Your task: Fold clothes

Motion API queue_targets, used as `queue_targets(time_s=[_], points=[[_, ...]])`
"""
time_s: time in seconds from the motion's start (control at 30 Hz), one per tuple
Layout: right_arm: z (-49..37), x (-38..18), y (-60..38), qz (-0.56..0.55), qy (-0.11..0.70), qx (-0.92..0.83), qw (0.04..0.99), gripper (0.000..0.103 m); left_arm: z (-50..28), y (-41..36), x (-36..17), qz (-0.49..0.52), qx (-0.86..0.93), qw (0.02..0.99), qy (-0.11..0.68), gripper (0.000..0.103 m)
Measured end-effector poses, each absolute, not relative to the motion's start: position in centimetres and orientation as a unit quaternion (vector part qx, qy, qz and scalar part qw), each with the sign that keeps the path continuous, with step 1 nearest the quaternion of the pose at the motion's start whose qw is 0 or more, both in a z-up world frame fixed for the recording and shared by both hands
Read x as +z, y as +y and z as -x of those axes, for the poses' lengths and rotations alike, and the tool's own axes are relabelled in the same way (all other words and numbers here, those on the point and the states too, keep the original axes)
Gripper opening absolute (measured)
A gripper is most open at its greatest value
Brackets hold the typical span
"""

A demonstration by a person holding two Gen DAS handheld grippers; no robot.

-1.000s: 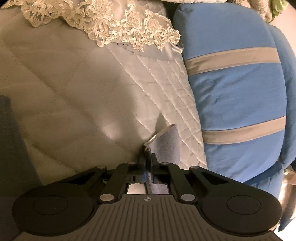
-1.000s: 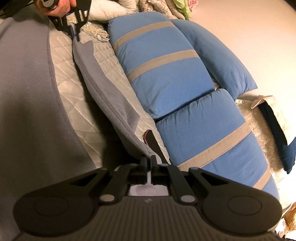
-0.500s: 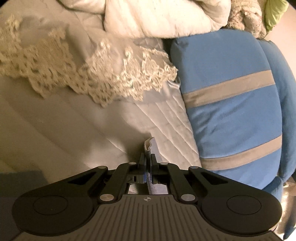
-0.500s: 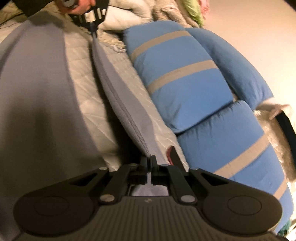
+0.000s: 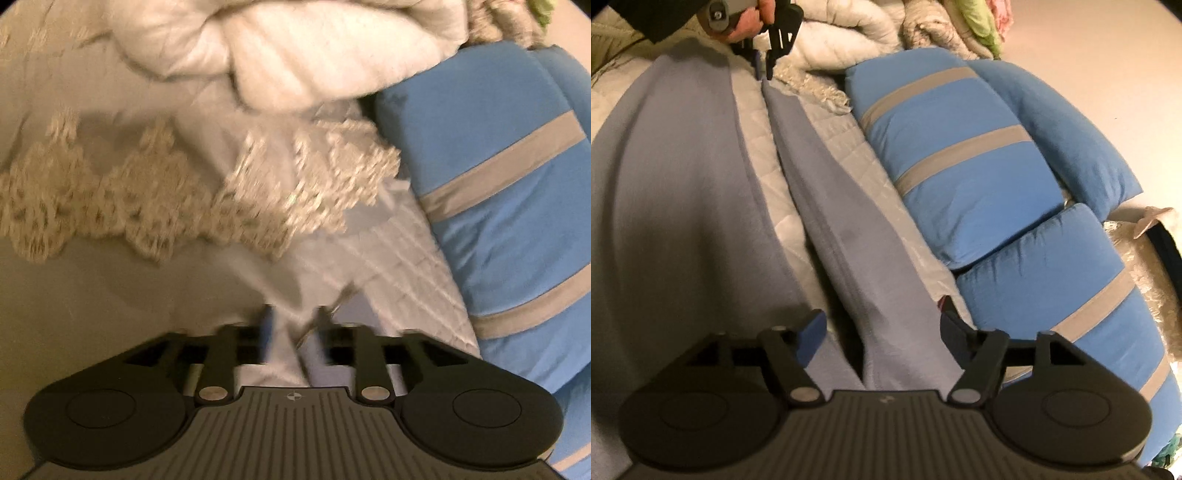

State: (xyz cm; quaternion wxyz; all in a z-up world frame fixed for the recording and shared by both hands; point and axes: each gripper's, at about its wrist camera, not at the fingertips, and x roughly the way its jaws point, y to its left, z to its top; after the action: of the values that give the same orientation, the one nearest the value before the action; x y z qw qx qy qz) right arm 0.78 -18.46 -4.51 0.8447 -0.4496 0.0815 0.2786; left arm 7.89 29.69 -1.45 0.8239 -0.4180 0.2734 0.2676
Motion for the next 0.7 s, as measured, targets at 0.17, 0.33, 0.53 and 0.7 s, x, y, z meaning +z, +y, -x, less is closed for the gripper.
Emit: queue_targets(time_s=[0.17, 0.33, 0.53, 0.7], points=[[-0.5, -4.2, -18.7, 0.448, 0.081, 0.280, 0.845, 0.089, -10.0, 28.2, 0.0, 0.349, 0.239, 0.866, 0.265, 0.047], [-0.5, -4.2, -19.1, 0.451, 0.084, 0.280, 0.843, 0.091, -12.7, 26.1, 0.4, 0.284, 0.231, 0.889, 0.274, 0.048], [-0.7, -3.7, -19.6, 0.438, 0.089, 0.275, 0.851, 0.092, -15.6, 25.4, -0.8, 0.244, 0.248, 0.887, 0.305, 0.047], [-1.2, -3.3, -20.6, 0.426, 0.097, 0.261, 0.861, 0.093, -15.8, 25.3, -0.6, 0.239, 0.264, 0.880, 0.313, 0.048]])
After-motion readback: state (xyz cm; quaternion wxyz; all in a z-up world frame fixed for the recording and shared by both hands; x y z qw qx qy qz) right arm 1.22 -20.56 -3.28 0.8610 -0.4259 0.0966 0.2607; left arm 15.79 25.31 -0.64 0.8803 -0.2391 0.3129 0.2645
